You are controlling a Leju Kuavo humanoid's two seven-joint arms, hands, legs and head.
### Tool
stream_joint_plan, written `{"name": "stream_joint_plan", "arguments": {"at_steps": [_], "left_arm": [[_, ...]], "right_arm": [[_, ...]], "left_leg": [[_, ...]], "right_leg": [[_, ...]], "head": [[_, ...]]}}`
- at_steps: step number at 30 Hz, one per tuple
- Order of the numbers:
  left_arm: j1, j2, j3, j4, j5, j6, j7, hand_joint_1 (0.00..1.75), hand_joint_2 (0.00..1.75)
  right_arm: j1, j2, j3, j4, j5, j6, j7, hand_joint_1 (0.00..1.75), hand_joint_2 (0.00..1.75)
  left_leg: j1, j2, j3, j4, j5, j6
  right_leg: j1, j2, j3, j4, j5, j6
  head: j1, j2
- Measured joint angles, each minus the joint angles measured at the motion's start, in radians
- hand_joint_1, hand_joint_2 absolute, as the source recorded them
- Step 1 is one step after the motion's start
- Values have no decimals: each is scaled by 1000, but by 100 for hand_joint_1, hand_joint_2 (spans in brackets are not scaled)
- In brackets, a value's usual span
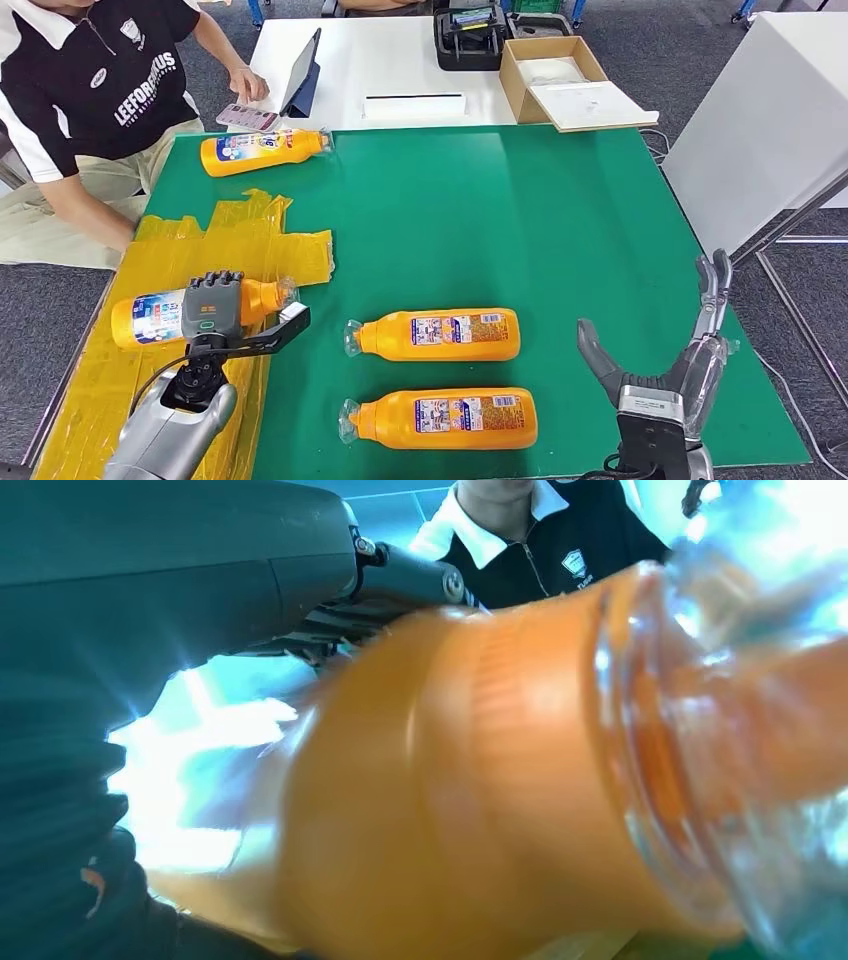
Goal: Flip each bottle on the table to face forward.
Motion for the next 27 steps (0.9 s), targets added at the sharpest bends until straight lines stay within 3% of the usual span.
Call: {"name": "stream_joint_plan", "arguments": {"at_steps": [13, 17, 22, 27], "left_arm": [[-9, -1, 2, 29, 0, -3, -29, 0, 175], [0, -18, 26, 15, 32, 29, -134, 0, 175], [49, -58, 44, -74, 188, 43, -302, 0, 175], [88, -87, 34, -179, 305, 58, -366, 0, 175]], "right_arm": [[-36, -13, 1, 53, -15, 16, -2, 0, 175], [-42, -38, 17, 91, 10, -58, 6, 0, 175], [-65, -80, 46, 144, 159, -120, 93, 0, 175], [-96, -118, 65, 189, 261, -129, 166, 0, 175]], "left_leg": [[1, 0, 2, 0, 1, -1], [1, 0, 2, 0, 1, -1], [0, 0, 1, 0, 1, -1], [-1, 0, 0, 0, 1, -1]], "right_leg": [[1, 0, 2, 0, 1, -1], [1, 0, 2, 0, 1, -1], [0, 0, 1, 0, 1, -1], [0, 0, 0, 0, 1, 0]], "head": [[0, 0], [0, 0], [0, 0], [0, 0]]}}
